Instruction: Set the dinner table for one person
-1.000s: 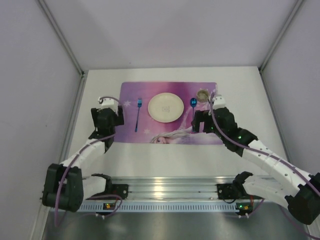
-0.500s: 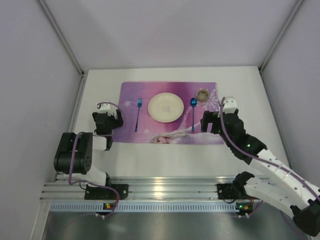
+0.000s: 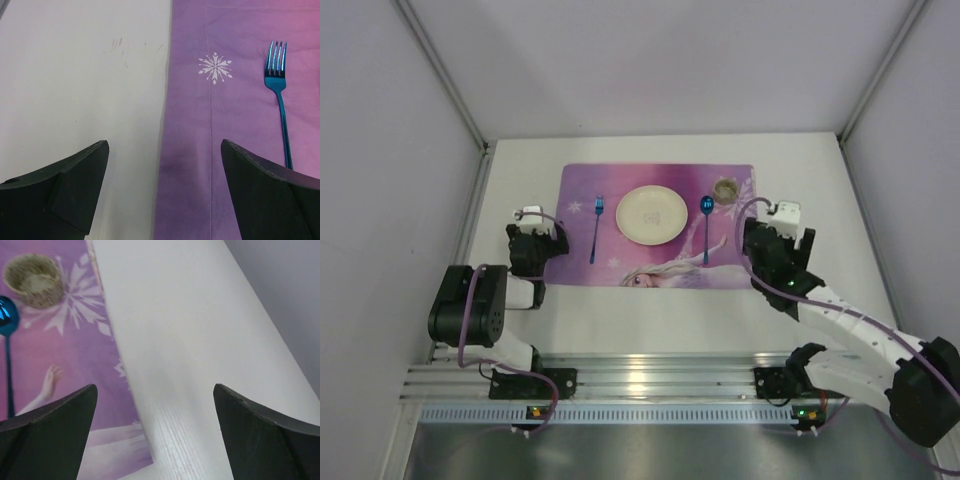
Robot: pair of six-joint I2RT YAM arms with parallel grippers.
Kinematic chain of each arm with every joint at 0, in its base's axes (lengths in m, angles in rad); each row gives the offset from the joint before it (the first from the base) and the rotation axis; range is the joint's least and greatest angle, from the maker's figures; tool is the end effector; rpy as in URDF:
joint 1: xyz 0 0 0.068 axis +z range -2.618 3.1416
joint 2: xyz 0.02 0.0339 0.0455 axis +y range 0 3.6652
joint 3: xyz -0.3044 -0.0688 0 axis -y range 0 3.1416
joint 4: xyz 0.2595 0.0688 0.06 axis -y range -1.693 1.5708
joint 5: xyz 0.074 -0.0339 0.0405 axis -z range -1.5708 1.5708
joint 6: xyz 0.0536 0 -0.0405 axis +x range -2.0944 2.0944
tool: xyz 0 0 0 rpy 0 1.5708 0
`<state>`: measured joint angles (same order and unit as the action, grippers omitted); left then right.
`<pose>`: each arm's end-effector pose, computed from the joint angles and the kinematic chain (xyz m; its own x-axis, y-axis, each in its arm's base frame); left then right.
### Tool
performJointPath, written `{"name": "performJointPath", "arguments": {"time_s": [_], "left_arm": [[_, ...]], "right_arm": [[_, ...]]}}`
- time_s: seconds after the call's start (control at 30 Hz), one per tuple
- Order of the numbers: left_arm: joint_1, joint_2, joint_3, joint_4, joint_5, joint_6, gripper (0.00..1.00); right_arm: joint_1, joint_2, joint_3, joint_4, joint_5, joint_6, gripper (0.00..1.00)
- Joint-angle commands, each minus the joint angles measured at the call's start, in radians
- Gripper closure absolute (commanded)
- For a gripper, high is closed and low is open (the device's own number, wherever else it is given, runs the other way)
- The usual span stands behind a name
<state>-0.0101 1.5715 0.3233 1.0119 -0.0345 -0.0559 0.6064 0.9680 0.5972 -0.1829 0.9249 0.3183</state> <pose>0.2834 -0.0010 0.1609 -0.2324 -0.0535 -0.9711 -0.0365 0.9983 -0.0463 0.1899 0.0796 0.2703 -0.3431 -0.0087 -0.9393 0.3395 0.9312 -0.1326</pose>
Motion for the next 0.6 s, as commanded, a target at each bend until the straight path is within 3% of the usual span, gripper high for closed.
{"name": "performJointPath", "arguments": {"time_s": [0.0,0.07,0.1,0.13,0.17,0.23,0.27,0.3,0.43,0.5,0.57], "left_arm": [[0.002,0.005,-0.01,0.097,0.025,0.007,0.01],[0.002,0.004,-0.01,0.097,0.024,0.007,0.01],[0.002,0.005,-0.01,0.099,0.025,0.007,0.01],[0.002,0.005,-0.01,0.099,0.025,0.007,0.01],[0.004,0.007,-0.01,0.099,0.024,0.005,0.01],[0.004,0.005,-0.01,0.099,0.025,0.007,0.01],[0.004,0.007,-0.01,0.099,0.024,0.007,0.01],[0.002,0.005,-0.01,0.097,0.025,0.007,0.01],[0.002,0.007,-0.01,0.099,0.025,0.007,0.01],[0.002,0.005,-0.01,0.099,0.024,0.007,0.01],[0.002,0.005,-0.01,0.099,0.024,0.007,0.01]], "right_arm": [[-0.065,0.047,-0.133,0.368,0.05,-0.17,0.0],[-0.124,0.029,-0.267,0.675,-0.164,-0.293,0.0],[-0.144,0.025,-0.421,0.848,-0.275,-0.437,0.0],[-0.186,0.04,-0.439,1.025,-0.475,-0.452,0.0],[-0.248,0.076,-0.447,1.066,-0.498,-0.461,0.0],[-0.289,0.187,-0.442,1.17,-0.368,-0.42,0.0],[-0.357,0.205,-0.442,1.251,-0.398,-0.404,0.0],[-0.411,0.25,-0.459,1.319,-0.584,-0.372,0.0],[-0.531,0.472,-0.461,1.532,-0.766,-0.363,0.0],[-0.551,0.459,-0.391,1.396,-0.79,-0.357,0.0],[-0.554,0.48,-0.375,1.39,-0.822,-0.378,0.0]]}}
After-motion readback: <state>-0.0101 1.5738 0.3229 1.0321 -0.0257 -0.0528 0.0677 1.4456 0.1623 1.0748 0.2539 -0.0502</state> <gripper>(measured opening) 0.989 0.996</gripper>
